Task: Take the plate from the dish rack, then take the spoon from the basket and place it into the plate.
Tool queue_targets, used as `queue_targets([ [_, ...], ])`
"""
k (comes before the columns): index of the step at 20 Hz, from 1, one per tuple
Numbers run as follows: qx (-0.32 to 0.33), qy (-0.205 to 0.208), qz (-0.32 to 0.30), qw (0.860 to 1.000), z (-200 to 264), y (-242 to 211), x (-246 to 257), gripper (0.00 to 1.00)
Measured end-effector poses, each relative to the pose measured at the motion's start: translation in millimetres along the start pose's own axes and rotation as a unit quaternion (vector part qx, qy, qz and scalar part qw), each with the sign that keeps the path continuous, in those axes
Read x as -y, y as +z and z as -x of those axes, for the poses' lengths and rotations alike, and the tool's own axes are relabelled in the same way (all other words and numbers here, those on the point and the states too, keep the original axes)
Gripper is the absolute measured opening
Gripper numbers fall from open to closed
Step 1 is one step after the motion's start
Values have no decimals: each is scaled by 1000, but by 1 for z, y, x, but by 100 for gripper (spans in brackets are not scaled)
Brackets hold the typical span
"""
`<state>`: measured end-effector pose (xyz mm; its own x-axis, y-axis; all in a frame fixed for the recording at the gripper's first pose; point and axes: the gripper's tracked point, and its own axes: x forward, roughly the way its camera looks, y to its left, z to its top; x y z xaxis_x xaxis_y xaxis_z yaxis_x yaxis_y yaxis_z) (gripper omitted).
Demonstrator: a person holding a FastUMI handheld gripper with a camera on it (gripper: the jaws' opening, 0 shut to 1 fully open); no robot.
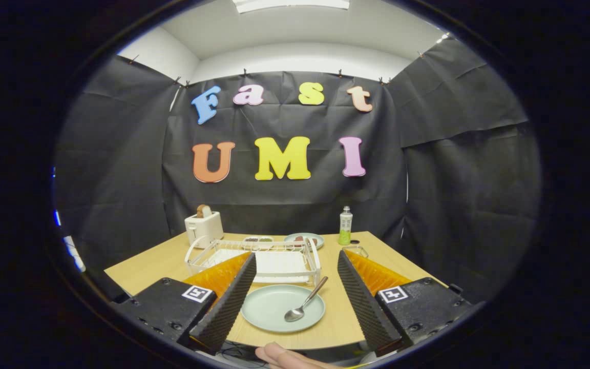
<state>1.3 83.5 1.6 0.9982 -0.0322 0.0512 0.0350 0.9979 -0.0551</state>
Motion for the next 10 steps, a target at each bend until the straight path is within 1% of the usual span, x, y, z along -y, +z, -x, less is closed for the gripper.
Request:
queue_targets([
  [5,-1,-2,-1,1000,-4,-9,1,100],
  [10,-18,-8,-11,1000,-13,-19,7,100],
])
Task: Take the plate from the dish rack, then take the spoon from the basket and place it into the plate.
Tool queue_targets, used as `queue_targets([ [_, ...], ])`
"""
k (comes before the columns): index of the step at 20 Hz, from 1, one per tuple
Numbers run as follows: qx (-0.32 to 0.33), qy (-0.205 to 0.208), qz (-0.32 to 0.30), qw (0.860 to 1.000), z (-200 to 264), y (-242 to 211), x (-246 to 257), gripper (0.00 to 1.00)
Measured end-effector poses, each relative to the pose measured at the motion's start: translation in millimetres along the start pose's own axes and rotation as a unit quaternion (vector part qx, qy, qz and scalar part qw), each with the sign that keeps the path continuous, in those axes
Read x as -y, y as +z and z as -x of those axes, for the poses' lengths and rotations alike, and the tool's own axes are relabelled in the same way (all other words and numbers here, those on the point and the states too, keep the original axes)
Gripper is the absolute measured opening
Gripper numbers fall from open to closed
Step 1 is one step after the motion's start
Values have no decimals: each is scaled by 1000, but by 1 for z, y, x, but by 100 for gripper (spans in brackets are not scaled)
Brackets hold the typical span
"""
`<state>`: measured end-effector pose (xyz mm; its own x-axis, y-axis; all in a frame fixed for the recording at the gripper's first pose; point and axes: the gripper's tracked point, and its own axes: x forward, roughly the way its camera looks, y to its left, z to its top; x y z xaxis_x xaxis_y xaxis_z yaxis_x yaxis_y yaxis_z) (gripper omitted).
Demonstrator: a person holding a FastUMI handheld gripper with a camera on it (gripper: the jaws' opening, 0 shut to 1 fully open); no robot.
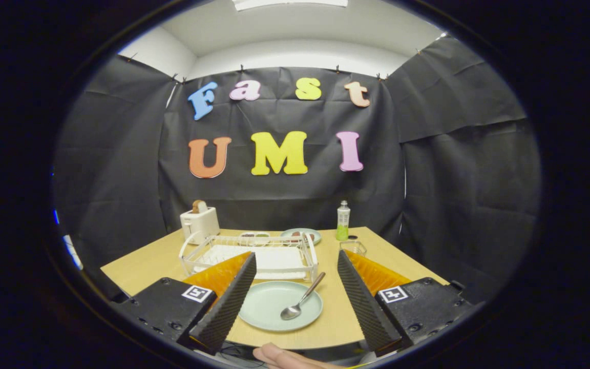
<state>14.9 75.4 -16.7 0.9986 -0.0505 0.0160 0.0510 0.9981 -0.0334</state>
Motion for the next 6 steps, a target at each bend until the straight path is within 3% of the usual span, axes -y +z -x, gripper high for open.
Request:
queue_targets([
  [6,2,0,6,1000,4,0,0,100],
])
